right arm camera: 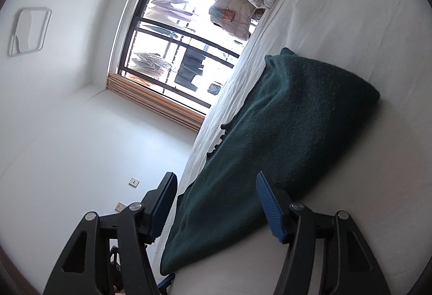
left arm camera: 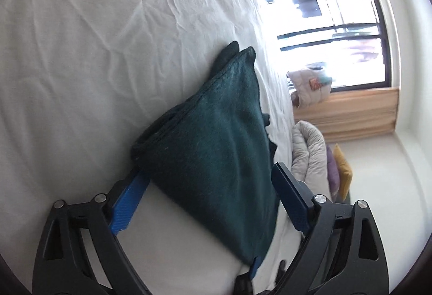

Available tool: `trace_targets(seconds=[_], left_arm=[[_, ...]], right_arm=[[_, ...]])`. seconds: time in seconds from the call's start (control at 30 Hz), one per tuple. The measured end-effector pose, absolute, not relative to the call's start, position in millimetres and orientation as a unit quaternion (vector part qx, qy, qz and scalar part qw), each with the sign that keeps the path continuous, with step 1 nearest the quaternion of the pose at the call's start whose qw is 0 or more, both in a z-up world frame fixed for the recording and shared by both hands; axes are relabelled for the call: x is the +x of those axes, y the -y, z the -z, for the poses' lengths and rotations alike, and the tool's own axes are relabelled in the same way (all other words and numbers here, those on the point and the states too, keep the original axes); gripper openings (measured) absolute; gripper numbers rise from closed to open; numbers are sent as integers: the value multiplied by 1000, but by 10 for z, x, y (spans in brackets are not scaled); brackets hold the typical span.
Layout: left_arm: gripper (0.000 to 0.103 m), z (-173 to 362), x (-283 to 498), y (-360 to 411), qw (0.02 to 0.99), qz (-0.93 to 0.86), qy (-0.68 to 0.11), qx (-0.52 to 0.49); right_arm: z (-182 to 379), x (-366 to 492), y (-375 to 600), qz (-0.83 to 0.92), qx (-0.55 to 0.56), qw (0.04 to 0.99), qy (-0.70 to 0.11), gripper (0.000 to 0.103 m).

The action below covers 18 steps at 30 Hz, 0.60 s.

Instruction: Fold small clothes

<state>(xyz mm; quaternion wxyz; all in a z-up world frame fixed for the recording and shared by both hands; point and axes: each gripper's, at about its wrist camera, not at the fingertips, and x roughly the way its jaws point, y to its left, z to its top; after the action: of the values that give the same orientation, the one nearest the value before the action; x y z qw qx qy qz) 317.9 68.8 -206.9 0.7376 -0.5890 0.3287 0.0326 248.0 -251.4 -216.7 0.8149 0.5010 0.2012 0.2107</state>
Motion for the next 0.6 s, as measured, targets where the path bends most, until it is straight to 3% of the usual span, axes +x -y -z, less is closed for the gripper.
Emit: trace_targets(seconds=[0.1,0.27,0.33,0.5,0.57,0.6], left_arm=[[86,2107,3320,-659,722,-11,-319,-613],[41,2249,3479,-577,723,-9,-320,-612],[35,2282,3518,-555,733,-15,-320,-600],[32,2228,3701,-466,762,1,-335,-554],[16,2238,3780,-467,766,3,-347,-541],[14,2266,3804,-483,764,-1,-351,-541]], right_arm=[[2144,2527,2478,-220,495,816,-203,64],[2121,2551,2449,-222,494,815,-204,64],[2119,2556,2441,-222,492,817,-205,64],[1921,2600,2333,-245,486,814,-205,65],[1776,2721,2204,-257,469,817,-213,65],[1719,2833,2118,-254,455,823,-227,65]])
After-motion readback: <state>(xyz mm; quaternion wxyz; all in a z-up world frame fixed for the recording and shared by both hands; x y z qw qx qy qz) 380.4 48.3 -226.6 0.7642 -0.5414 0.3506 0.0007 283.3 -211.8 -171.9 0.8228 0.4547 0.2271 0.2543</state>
